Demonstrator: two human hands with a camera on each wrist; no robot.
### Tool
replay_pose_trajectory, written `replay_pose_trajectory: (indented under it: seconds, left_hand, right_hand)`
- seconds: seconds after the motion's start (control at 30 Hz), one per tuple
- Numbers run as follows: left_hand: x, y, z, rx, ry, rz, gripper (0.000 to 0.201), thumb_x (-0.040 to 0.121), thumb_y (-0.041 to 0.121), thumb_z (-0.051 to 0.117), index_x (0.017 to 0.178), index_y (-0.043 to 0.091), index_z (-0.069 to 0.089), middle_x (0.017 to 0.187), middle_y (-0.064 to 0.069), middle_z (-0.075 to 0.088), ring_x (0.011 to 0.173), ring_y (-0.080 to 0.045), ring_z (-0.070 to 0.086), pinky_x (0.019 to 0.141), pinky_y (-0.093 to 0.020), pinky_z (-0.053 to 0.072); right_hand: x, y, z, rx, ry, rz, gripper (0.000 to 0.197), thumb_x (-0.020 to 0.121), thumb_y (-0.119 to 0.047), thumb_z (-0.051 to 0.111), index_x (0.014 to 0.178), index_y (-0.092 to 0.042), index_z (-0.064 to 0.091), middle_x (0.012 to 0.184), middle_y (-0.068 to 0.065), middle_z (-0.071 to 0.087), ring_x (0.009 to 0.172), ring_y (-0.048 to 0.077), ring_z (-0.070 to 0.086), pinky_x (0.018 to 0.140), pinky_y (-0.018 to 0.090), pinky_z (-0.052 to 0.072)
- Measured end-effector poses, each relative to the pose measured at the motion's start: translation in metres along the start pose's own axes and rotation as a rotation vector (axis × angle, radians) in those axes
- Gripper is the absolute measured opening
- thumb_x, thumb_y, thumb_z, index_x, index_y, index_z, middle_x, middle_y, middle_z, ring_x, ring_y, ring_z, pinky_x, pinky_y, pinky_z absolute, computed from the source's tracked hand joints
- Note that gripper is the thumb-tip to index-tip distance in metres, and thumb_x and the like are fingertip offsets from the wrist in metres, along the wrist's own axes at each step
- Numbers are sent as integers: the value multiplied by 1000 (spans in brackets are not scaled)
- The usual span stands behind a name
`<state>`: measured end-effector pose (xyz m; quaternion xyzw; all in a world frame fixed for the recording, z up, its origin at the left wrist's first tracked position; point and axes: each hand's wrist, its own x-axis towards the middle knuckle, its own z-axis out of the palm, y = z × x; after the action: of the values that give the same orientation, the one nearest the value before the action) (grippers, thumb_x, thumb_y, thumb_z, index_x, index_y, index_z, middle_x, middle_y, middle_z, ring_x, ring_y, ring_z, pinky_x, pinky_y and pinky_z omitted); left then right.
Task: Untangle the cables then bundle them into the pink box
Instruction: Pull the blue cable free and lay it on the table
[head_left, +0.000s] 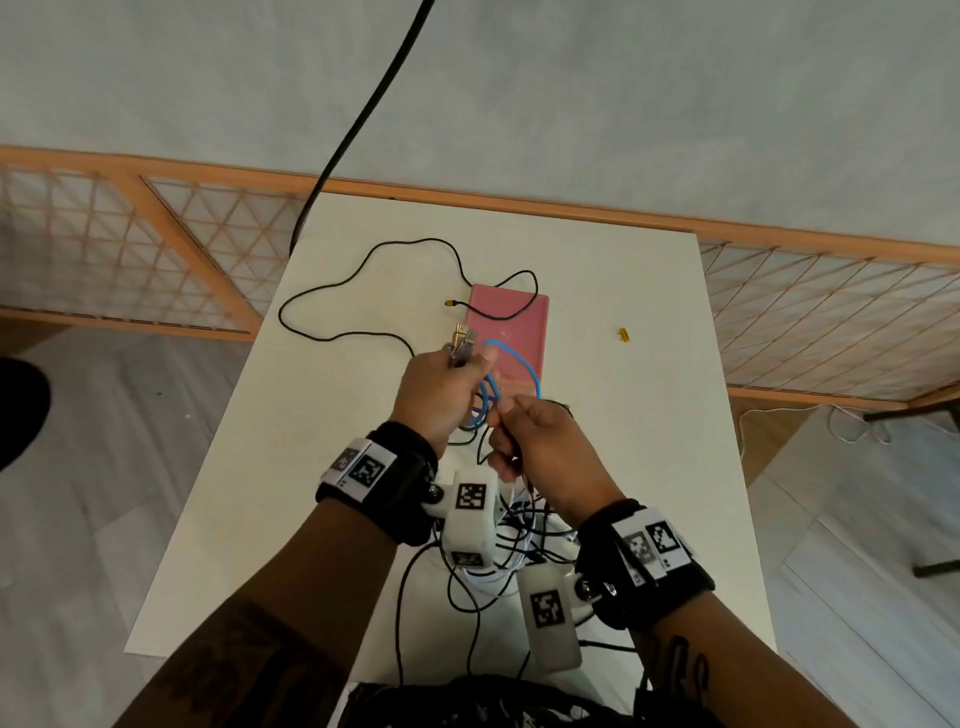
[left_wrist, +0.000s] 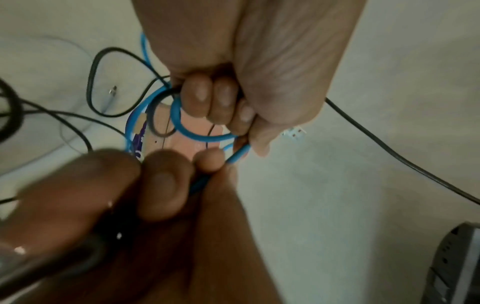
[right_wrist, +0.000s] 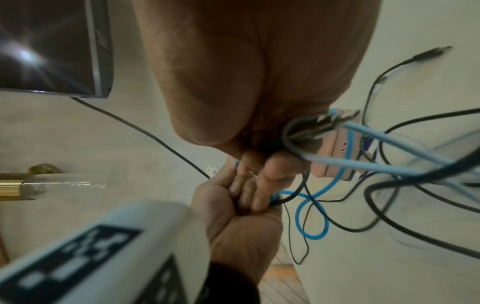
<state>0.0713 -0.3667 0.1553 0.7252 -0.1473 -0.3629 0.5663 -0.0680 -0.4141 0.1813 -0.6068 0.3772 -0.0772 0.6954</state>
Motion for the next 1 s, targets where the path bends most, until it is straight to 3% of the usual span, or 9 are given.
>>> replay_pose_trajectory:
  seconds: [0.07,0.2,0.37,0.47,0.57,0.63,0.7,0.83,1.0]
  left_hand:
    - [7,2,-1,25,115,49,41,89,47,71,71,11,69,51,8,54,48,-15,47,57,-32,41]
    - [10,2,-4,208,190,131,49,100,40,66,77,-3,67,54,1,49,52,-19,43,58,-34,39]
    - [-7,-5,1,51,-240,-10,34,94,40,72,80,10,63,60,-4,48,46,-13,36,49,-26,30]
    - [-1,3,1,110,-23,60,26,95,27,74,76,16,61,53,10,54,41,-3,45,50,-23,39]
    - [6,6,3,157,91,114,38,95,34,74,76,4,60,63,-4,53,42,-3,46,48,-20,42]
    - [2,3,5,206,69,116,44,97,39,71,75,2,61,63,-8,55,47,-8,49,48,-23,43]
    - [-3,-4,2,199,1,65,42,99,40,67,69,11,61,52,5,52,45,-9,45,51,-26,40]
    - [-1,-13,-5,309,-15,113,40,103,20,55,64,11,60,54,3,51,49,-16,44,59,-33,36]
    - [-13,-6,-4,535,-99,310,47,111,32,45,65,22,49,58,7,54,51,-9,48,52,-20,33]
  right_hand:
    - [-1,-4,-2,-18,-20,14,28,110,-20,41,94,-6,59,59,2,48,46,13,55,44,20,45]
    - [-5,-5,-9,-25,-65,43,29,109,-29,44,100,-8,61,60,3,52,45,19,58,39,22,39]
    - [-2,-1,-12,-1,0,29,32,109,-30,44,99,-5,62,65,7,56,52,21,62,45,27,50]
    - [-3,-4,-9,48,-39,59,32,108,-33,46,99,-7,63,68,7,60,59,15,66,52,33,59]
    - [-2,-9,-10,-7,-57,22,29,109,-29,44,100,-7,63,68,5,58,60,11,64,52,28,56]
    - [2,-8,-12,-25,-53,20,29,109,-25,44,96,-8,64,70,7,58,61,16,62,54,29,57]
    - [7,-3,-13,-78,-22,6,29,108,-21,44,94,-5,64,69,6,59,55,17,56,53,31,58]
    - [22,2,-12,-153,89,-89,27,108,-17,44,100,-3,66,66,1,62,47,15,49,49,32,53]
    - [52,-8,-9,-85,86,-20,24,103,-14,42,92,-12,64,60,-13,60,55,11,49,57,33,48]
